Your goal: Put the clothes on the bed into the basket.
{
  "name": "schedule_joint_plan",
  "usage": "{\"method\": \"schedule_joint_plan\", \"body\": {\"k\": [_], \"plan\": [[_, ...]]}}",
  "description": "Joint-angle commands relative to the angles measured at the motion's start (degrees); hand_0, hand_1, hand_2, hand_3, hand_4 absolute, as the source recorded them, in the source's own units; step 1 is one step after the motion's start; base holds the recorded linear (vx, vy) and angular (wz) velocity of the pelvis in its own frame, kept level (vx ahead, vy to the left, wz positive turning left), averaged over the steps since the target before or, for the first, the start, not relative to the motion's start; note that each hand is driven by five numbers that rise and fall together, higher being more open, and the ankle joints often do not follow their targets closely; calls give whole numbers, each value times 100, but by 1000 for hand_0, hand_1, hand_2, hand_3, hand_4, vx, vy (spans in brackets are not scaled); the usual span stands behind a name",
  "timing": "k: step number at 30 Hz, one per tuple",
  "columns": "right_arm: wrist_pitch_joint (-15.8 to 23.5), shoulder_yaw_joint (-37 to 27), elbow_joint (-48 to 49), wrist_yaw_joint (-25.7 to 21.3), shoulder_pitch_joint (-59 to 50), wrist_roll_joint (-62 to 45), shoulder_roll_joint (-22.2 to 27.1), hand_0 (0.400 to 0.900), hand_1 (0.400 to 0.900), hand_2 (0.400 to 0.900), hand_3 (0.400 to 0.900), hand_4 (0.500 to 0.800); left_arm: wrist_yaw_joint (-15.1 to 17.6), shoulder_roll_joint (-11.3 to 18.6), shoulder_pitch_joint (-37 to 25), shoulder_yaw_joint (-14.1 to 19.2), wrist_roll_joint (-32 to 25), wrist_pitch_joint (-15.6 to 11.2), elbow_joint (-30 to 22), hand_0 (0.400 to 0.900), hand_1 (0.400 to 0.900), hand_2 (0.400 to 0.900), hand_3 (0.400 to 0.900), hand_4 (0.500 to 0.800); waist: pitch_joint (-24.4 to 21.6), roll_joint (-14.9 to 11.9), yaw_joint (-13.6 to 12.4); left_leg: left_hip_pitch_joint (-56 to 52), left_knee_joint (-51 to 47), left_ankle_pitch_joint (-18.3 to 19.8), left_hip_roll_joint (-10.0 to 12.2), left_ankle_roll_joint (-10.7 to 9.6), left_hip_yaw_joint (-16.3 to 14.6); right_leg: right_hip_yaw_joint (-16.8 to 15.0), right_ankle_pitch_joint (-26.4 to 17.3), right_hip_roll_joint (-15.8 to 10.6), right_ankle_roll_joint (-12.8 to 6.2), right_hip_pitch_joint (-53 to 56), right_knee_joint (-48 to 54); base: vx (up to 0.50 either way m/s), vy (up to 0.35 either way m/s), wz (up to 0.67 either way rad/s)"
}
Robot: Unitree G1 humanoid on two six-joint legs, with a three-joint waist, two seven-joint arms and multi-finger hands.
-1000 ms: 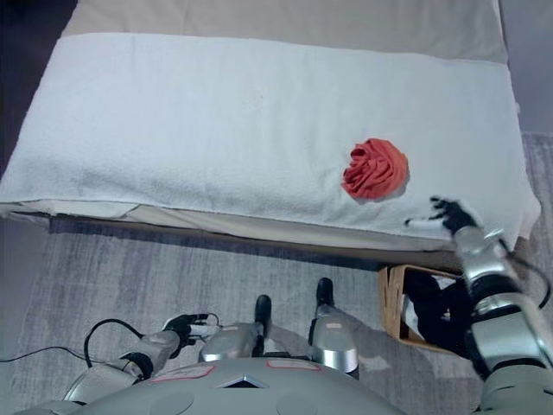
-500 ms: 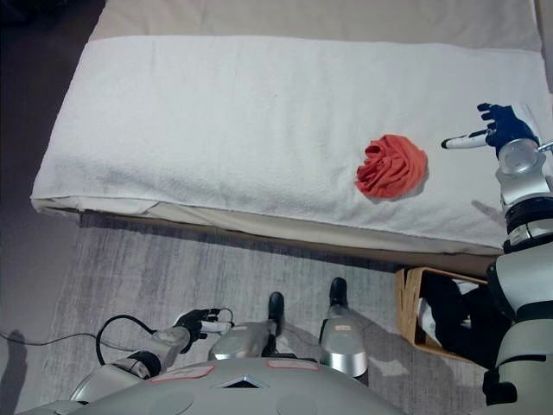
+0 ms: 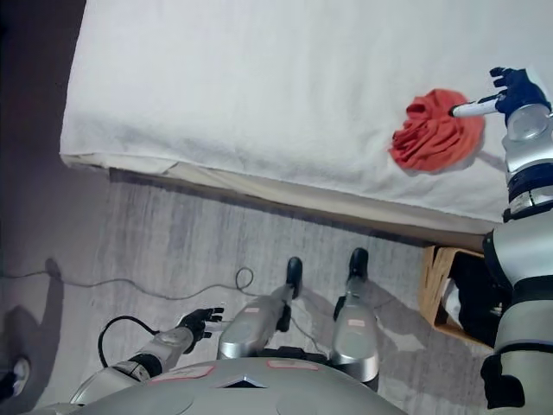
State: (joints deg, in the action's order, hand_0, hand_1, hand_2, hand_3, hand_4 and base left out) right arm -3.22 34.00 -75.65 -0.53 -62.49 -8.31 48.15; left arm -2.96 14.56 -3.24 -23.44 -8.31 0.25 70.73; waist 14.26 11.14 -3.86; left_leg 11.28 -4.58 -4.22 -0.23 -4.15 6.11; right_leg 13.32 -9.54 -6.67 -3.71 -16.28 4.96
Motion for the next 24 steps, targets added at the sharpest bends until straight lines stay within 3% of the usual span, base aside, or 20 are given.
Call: {"method": "schedule_joint_plan", "body": {"k": [1,10,22,23,24], "plan": [[214,486,-289,-285,-1059,-131,103,900,900,900,900,800,-6,344,181,-412,-86,58,81,900,900,900,900,800,37,-193,-108,133,-42,23,126,-211,-256,-324,473,-348,-318,-2,-306,-12,-16,15],[224,499,-301,-356,-1193,-200,191,900,900,900,900,800,-17,384,231,-680,-65,5,-342,900,900,900,900,800,332,157,-240,474,-42,-108,-14,-237,-99,-281,431,-419,-323,-245,-329,-11,0,16],[255,394,-388,-440,-1205,-284,355,900,900,900,900,800,3,360,266,-872,-70,-51,-733,900,900,900,900,800,663,500,-274,736,-42,-200,-149,-247,-117,-395,307,-546,-362,-517,-295,-2,8,3],[249,391,-402,-440,-1203,-274,381,610,610,610,610,626,4,353,266,-884,-71,-54,-749,900,900,900,900,800,673,517,-268,746,-42,-203,-155,-247,-123,-407,297,-554,-363,-525,-283,0,0,0],[249,355,-423,-457,-1188,-287,398,478,478,478,478,547,-2,340,252,-896,-89,-54,-781,900,900,900,900,800,685,536,-270,748,-42,-203,-170,-242,-128,-431,288,-557,-369,-538,-277,0,0,0]]}}
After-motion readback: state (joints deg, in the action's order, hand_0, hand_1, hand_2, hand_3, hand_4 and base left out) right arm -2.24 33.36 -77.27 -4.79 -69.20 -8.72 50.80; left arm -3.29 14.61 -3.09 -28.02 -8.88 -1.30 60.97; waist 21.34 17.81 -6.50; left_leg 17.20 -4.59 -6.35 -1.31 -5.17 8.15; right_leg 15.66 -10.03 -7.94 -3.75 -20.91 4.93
